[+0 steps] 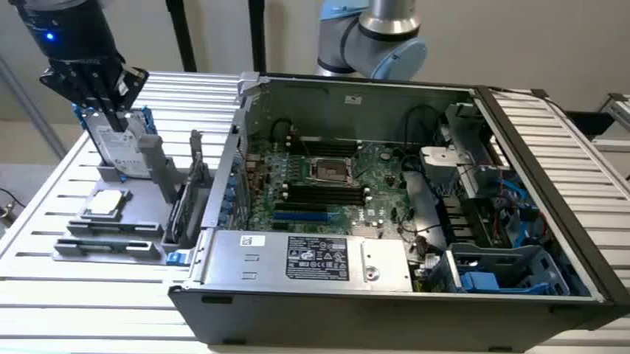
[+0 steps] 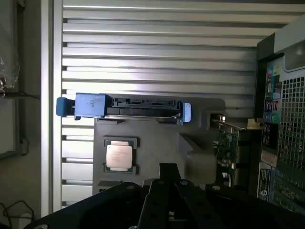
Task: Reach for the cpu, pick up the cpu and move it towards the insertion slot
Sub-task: 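Pick up the cpu and move it towards the insertion slot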
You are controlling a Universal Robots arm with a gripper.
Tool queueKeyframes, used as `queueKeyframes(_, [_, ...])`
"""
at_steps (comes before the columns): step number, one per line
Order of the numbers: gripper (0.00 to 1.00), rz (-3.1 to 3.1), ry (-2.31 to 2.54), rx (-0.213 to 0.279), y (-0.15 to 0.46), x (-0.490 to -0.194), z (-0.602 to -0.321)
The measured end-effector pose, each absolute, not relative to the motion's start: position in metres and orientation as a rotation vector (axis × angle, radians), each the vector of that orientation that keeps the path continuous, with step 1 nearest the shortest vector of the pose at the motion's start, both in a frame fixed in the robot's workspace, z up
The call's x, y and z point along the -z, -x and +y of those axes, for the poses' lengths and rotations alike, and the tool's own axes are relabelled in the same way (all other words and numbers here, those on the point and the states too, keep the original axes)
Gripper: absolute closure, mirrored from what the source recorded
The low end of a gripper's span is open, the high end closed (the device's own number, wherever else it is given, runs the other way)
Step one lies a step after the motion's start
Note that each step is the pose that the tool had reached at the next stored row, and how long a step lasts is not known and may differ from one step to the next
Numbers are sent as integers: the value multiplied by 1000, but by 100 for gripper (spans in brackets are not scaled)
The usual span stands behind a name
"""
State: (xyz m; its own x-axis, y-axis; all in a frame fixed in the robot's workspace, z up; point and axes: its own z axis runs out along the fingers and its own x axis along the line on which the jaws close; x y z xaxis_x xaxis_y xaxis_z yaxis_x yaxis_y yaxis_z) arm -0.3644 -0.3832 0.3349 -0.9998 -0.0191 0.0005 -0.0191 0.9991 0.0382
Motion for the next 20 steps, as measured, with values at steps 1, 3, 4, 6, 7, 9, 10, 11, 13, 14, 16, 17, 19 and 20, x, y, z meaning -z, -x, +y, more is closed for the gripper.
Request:
queueKeyframes(1, [89,-3140,-30,60,364,-335,-383])
queueKeyframes(3, [89,-3140,-30,60,364,-335,-383])
queueKeyframes(4, [89,-3140,-30,60,364,-335,-383])
queueKeyframes(6, [89,-3140,-30,60,364,-335,-383])
queueKeyframes(7, [89,-3140,-30,60,364,-335,-383])
queueKeyframes(9, [89,-3140,-30,60,364,-335,-383])
queueKeyframes(10, [89,-3140,-30,60,364,-335,-383])
queueKeyframes(11, [89,-3140,-30,60,364,-335,-383])
queueKeyframes(13, [89,-3140,-30,60,365,-335,-383])
queueKeyframes(14, [89,-3140,-30,60,365,-335,-384])
queueKeyframes(16, [89,-3140,-30,60,371,-335,-384])
queueKeyframes(17, [89,-3140,-30,60,376,-334,-385])
queueKeyframes(19, [89,-3140,-30,60,385,-334,-386])
queueKeyframes(20, [89,-3140,-30,60,390,-333,-387])
